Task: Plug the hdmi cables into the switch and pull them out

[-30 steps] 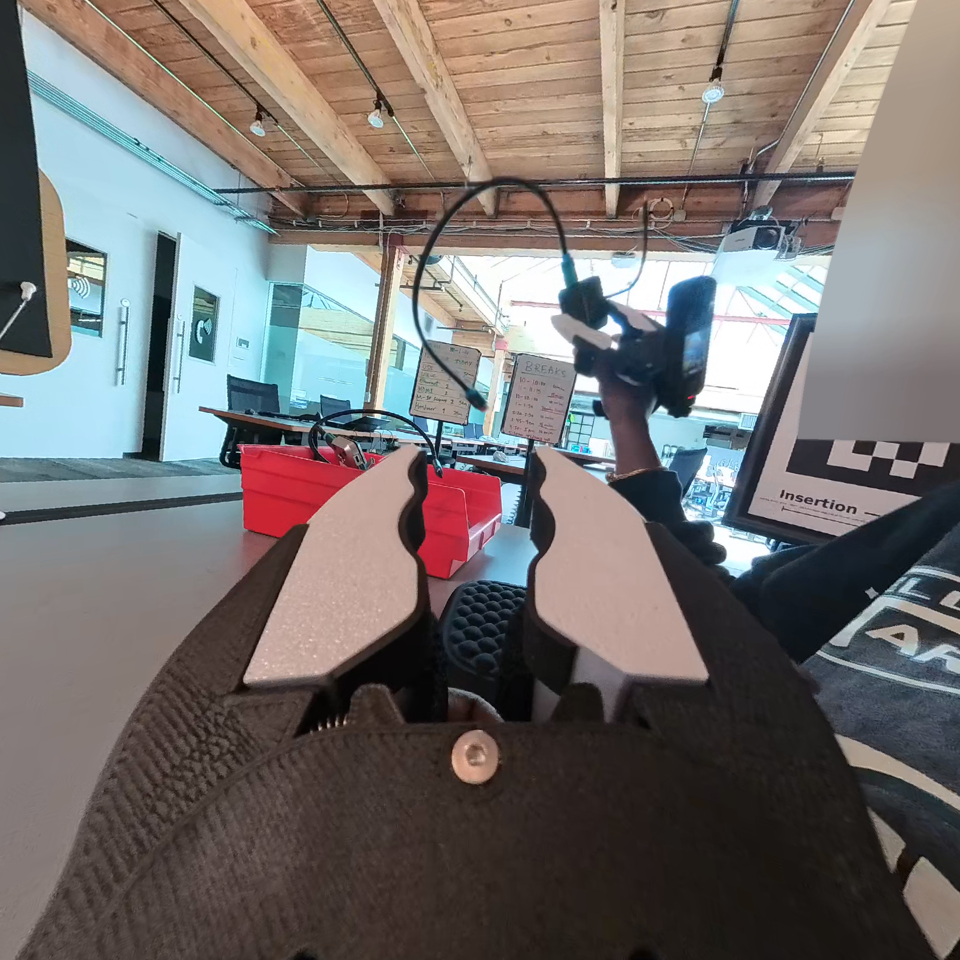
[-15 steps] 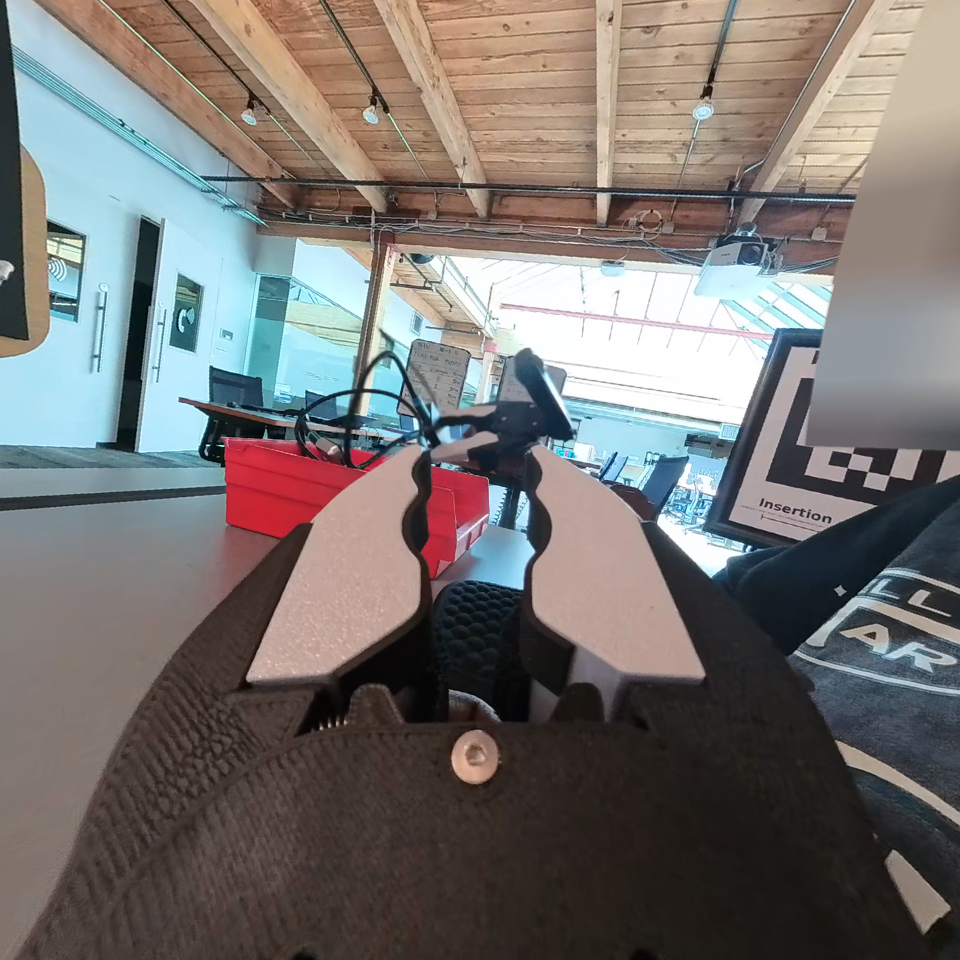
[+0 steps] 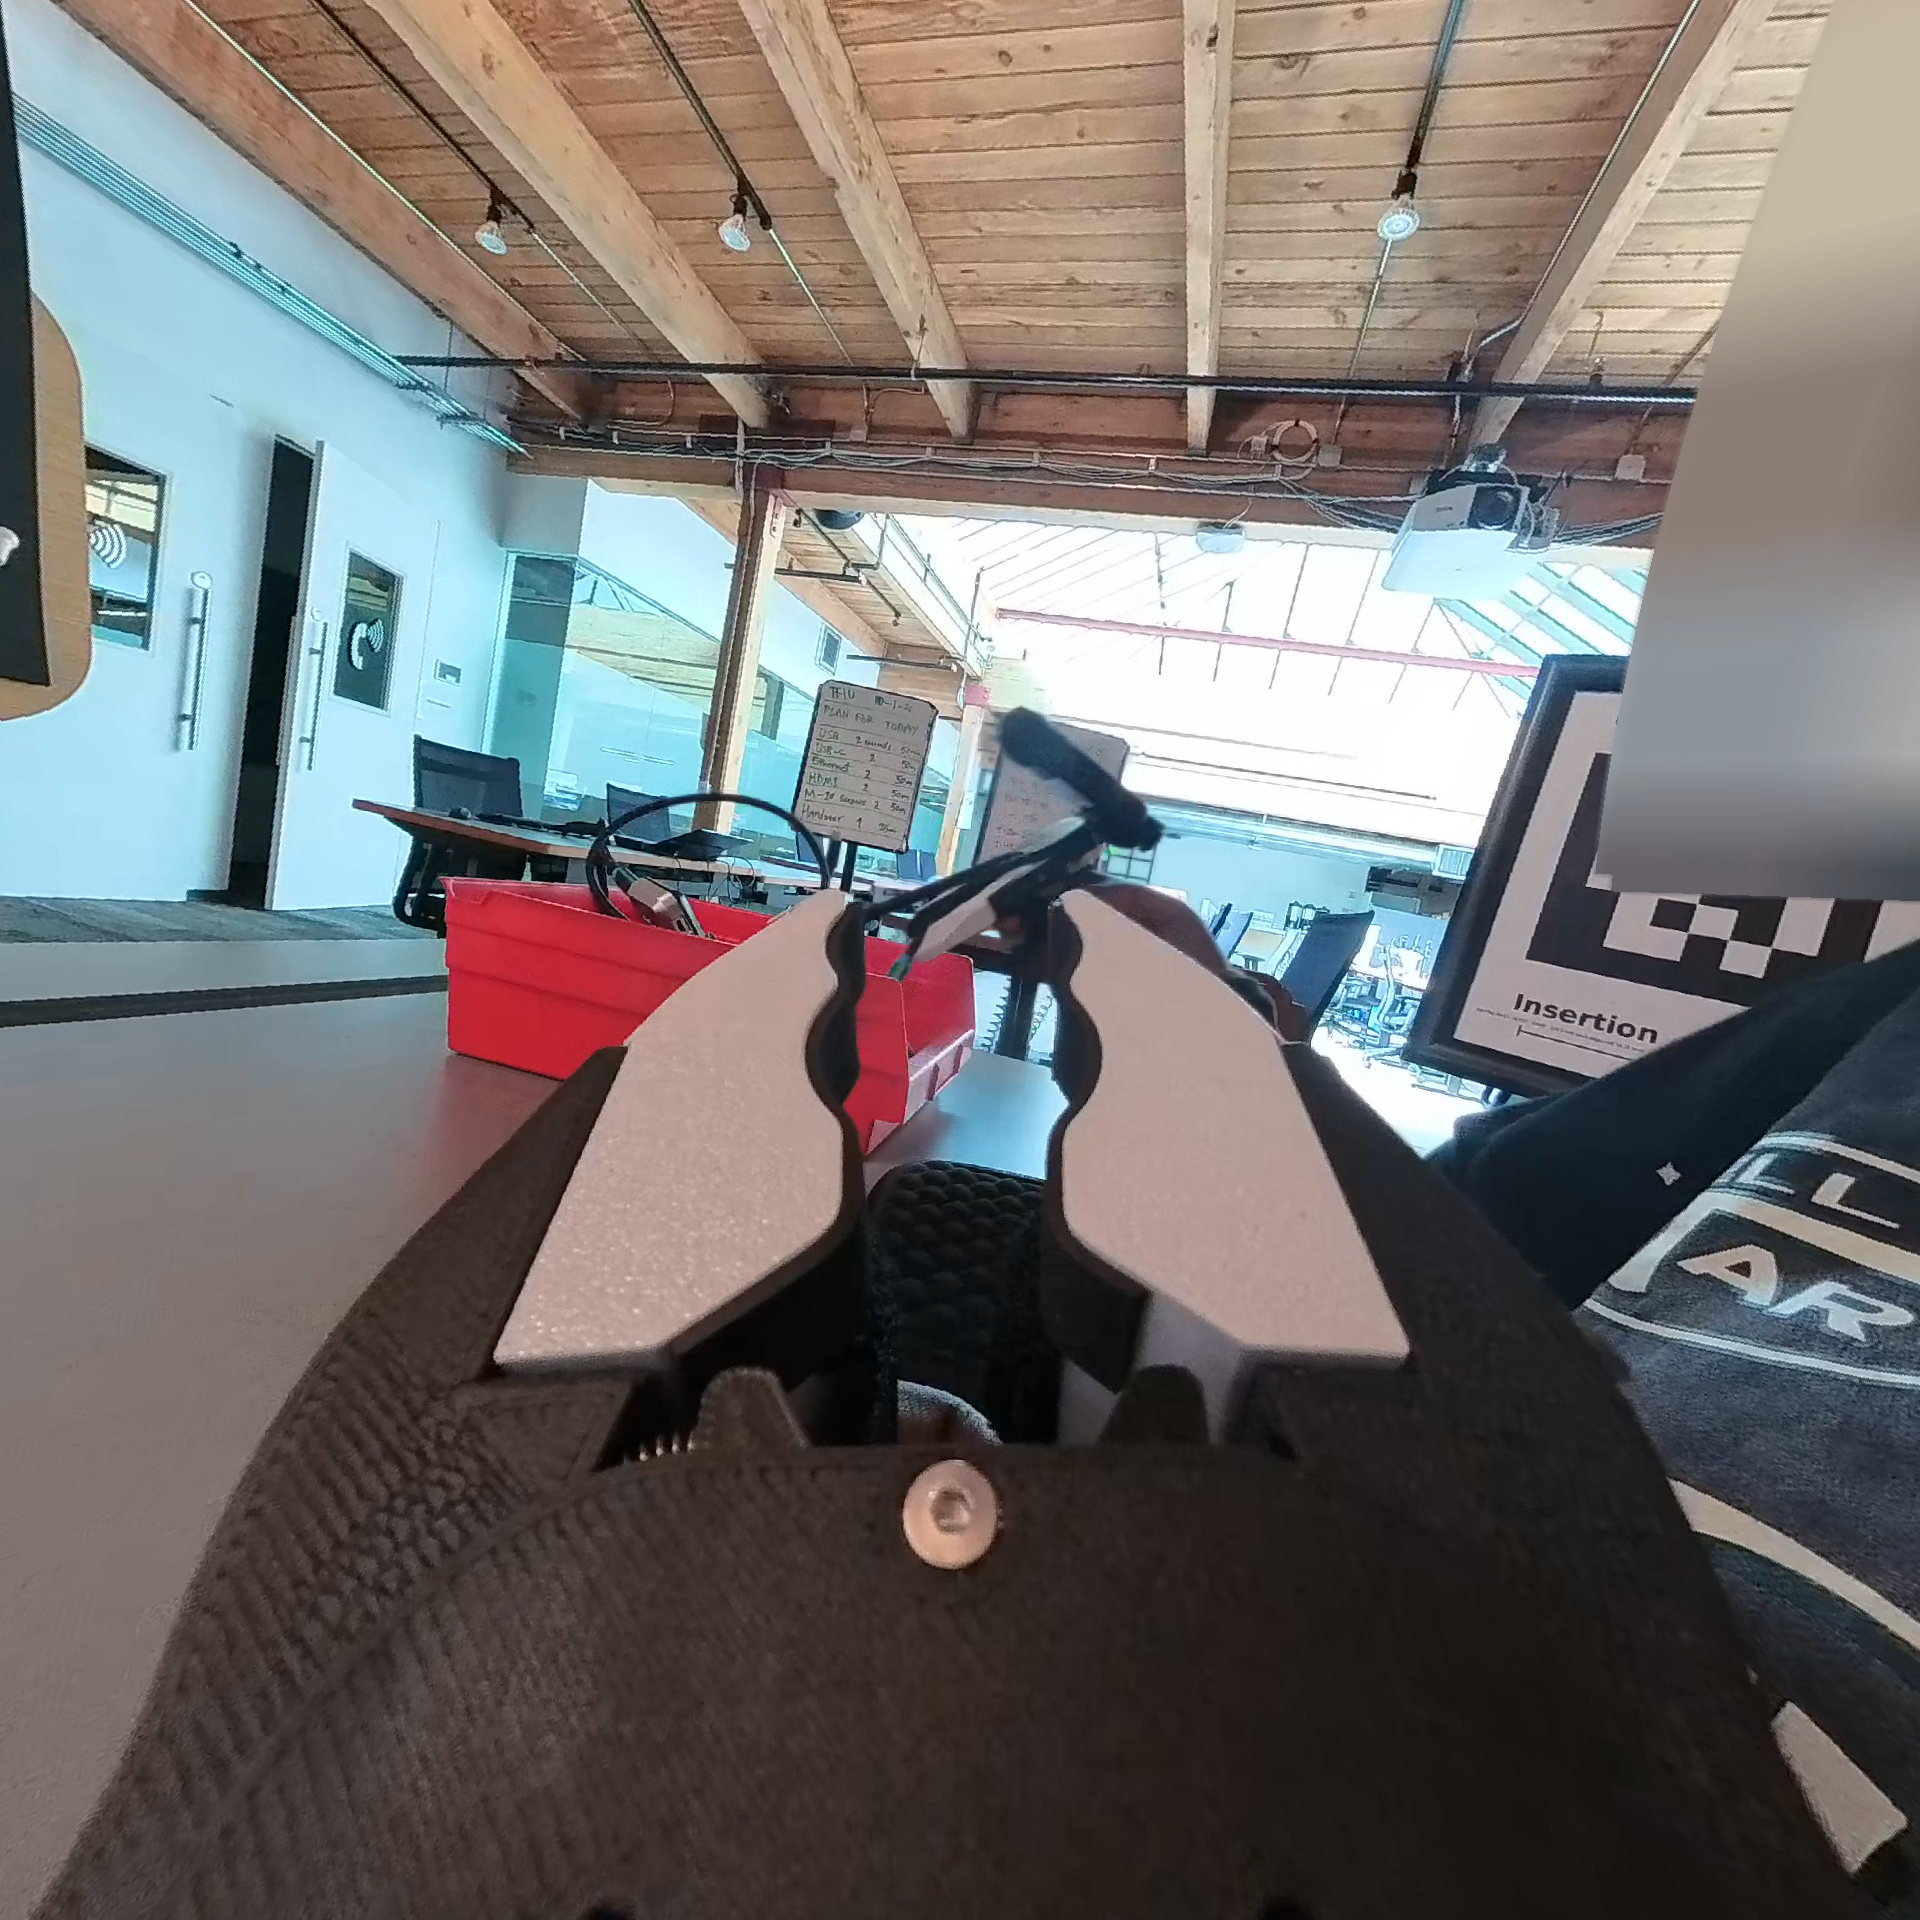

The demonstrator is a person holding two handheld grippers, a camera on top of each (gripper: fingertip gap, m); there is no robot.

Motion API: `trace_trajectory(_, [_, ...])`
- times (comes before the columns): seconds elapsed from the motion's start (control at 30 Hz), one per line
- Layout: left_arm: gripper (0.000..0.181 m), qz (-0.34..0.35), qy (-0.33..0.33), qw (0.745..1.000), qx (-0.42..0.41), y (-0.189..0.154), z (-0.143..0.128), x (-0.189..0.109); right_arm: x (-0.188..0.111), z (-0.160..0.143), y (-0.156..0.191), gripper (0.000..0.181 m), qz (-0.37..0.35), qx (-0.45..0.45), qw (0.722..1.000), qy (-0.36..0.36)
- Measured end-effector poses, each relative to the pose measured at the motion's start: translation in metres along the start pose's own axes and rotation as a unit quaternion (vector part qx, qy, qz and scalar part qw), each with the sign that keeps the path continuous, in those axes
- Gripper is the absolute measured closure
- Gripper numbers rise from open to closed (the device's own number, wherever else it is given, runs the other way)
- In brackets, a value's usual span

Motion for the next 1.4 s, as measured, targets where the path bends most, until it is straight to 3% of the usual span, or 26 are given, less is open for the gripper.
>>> trace_trajectory(0.07, [0.148,0.0,0.002,1.0,0.001,0.0,0.0,0.0,-0.017,-0.005,-0.025,0.094,-0.063,0.029,0.997,-0.022])
trace_trajectory(0.13, [0.148,0.0,0.004,1.0,0.002,0.0,-0.001,0.001,-0.021,-0.023,-0.046,0.101,-0.101,0.077,0.992,0.003])
trace_trajectory(0.23, [0.148,0.001,0.006,1.0,0.0,0.0,-0.001,0.001,-0.006,-0.051,-0.06,0.116,-0.101,0.114,0.986,0.066])
trace_trajectory(0.3, [0.148,0.001,0.007,1.0,-0.003,0.001,-0.002,0.001,0.01,-0.055,-0.054,0.163,-0.067,0.113,0.988,0.082])
trace_trajectory(0.37, [0.148,0.002,0.006,1.0,-0.003,0.001,-0.001,0.001,0.019,-0.058,-0.055,0.177,-0.086,0.105,0.985,0.111])
trace_trajectory(0.57, [0.148,0.002,0.006,1.0,-0.006,0.002,-0.002,0.001,0.037,-0.04,-0.011,0.173,-0.024,0.056,0.989,0.136])
trace_trajectory(0.7, [0.148,0.001,0.006,1.0,-0.001,0.0,-0.001,0.001,0.054,-0.028,0.01,0.171,-0.025,0.024,0.987,0.157])
trace_trajectory(0.8, [0.148,0.0,0.005,1.0,0.004,-0.001,-0.001,0.001,0.044,-0.031,0.011,0.146,-0.031,0.009,0.984,0.175])
trace_trajectory(0.9, [0.148,0.001,0.005,1.0,0.003,0.0,-0.001,0.001,0.011,-0.029,0.016,0.124,-0.006,0.009,0.989,0.145])
trace_trajectory(0.93, [0.148,0.002,0.005,1.0,0.002,0.0,-0.002,0.001,-0.003,-0.028,0.02,0.102,0.002,0.003,0.99,0.138])
trace_trajectory(0.97, [0.148,0.003,0.006,1.0,0.001,0.001,-0.002,0.001,-0.017,-0.025,0.029,0.1,0.02,-0.012,0.992,0.124])
trace_trajectory(1.07, [0.148,0.006,0.016,1.0,-0.006,0.003,-0.004,0.003,-0.044,-0.008,0.094,0.122,0.152,-0.106,0.981,0.049])
trace_trajectory(1.17, [0.148,0.003,0.028,1.0,-0.01,0.003,-0.007,0.005,-0.051,-0.027,0.176,0.13,0.318,-0.213,0.92,0.083])
trace_trajectory(1.27, [0.148,0.003,0.028,1.0,-0.009,0.003,-0.007,0.005,-0.03,-0.077,0.193,0.129,0.286,-0.293,0.891,0.193])
trace_trajectory(1.37, [0.148,0.003,0.029,0.999,-0.015,0.003,-0.007,0.005,-0.006,-0.093,0.182,0.127,0.205,-0.35,0.894,0.19])
trace_trajectory(1.4, [0.148,0.002,0.03,0.999,-0.016,0.004,-0.008,0.005,-0.008,-0.094,0.186,0.136,0.226,-0.339,0.895,0.182])
Point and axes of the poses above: each gripper's, where its closed fingertips meet, x out along the fingers, z out of its top, y = z × x across the jaws, the point moved 2 cm from there along -x, back along the fingers, and after that the axes turned 3 degrees about -y, right-handed, at the moved point
